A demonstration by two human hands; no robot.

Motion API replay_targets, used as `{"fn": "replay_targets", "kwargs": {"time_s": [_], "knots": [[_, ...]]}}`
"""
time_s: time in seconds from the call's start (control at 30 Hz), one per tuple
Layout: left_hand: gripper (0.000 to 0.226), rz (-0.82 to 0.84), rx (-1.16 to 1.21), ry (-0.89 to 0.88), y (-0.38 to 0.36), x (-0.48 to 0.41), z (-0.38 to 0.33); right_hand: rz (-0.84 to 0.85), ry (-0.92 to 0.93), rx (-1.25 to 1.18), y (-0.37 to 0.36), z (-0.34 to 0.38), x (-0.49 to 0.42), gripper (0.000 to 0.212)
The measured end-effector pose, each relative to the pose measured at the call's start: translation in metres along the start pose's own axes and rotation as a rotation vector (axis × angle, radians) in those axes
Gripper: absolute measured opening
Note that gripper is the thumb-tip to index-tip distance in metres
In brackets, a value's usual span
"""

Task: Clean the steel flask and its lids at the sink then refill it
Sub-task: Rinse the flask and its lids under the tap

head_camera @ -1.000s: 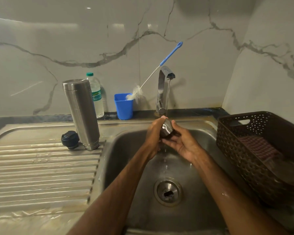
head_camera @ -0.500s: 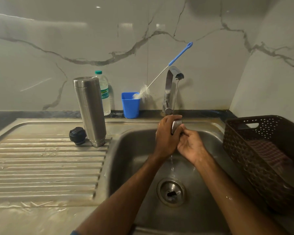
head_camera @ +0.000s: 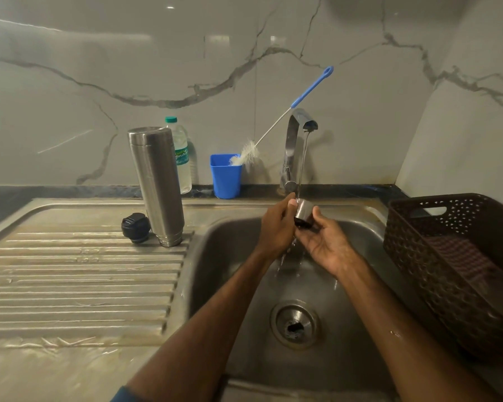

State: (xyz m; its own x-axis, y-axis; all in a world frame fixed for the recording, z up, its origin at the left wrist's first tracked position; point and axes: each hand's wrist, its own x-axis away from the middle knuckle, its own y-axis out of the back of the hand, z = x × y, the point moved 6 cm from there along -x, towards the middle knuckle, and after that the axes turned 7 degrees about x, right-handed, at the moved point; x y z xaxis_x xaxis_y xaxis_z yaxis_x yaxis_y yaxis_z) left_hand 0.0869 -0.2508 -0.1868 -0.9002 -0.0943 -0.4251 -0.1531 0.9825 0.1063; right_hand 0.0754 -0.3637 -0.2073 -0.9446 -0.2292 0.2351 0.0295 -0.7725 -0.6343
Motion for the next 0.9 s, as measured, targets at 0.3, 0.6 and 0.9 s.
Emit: {"fn": "replay_targets", "kwargs": {"time_s": [0.3, 0.6, 0.9], "knots": [[0.04, -0.035, 0.116, 0.293, 0.003, 0.0, 0.014, -0.037, -0.028, 0.223, 0.005, -0.006, 0.002, 0.054], [0.036, 0.053, 0.145, 0.319, 0.007, 0.004, 0.013, -0.109, 0.054, 0.408, 0.009, 0.0, 0.001, 0.051], [0.043, -0.128, 0.184, 0.444, 0.009, 0.006, 0.014, -0.182, 0.132, 0.59, 0.009, 0.003, -0.002, 0.066]]}}
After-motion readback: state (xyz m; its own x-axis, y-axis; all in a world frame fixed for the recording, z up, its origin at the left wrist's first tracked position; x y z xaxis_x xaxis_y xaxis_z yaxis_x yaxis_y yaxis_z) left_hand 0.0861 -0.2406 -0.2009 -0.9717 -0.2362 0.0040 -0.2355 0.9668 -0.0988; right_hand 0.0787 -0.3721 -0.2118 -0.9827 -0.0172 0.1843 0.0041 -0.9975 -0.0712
